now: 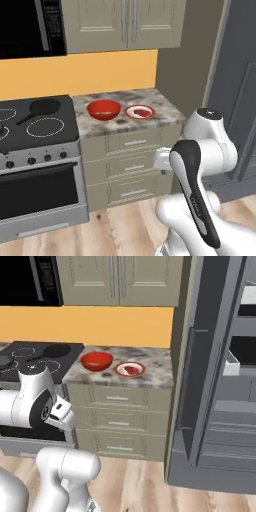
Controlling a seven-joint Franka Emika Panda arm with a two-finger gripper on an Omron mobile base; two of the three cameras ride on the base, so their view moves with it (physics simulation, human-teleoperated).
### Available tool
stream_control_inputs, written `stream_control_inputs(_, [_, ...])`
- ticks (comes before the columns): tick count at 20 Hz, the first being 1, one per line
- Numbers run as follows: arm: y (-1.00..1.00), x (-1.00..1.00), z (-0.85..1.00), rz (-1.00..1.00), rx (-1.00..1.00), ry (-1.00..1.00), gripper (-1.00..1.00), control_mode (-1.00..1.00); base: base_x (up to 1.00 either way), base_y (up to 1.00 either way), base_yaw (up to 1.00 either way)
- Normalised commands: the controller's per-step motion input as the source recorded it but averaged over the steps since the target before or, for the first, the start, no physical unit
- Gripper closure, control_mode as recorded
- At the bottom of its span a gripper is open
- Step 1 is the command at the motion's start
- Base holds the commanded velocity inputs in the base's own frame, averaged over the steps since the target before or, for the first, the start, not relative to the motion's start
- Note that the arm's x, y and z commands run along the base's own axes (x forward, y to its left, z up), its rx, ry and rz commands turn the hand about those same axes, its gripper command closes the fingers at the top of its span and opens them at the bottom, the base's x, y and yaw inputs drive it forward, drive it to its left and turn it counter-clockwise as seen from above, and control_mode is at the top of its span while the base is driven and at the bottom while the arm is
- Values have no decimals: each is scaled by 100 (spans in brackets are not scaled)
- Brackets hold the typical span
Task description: Place one of the steaks on the plate and the other in the bowl. Then place the bowl in the fridge.
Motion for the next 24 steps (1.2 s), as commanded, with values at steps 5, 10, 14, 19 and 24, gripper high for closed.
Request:
stream_control_inputs(5, [0, 0, 0, 0, 0, 0, -100, 100, 93, 94, -7])
stream_control_inputs(10, [0, 0, 0, 0, 0, 0, -100, 100, 66, -13, -2])
stream_control_inputs(14, [0, 0, 0, 0, 0, 0, -100, 100, 69, -47, 0])
stream_control_inputs(19, [0, 0, 0, 0, 0, 0, -100, 100, 71, -10, 0])
stream_control_inputs(24, [0, 0, 0, 0, 0, 0, -100, 100, 28, 1, 0])
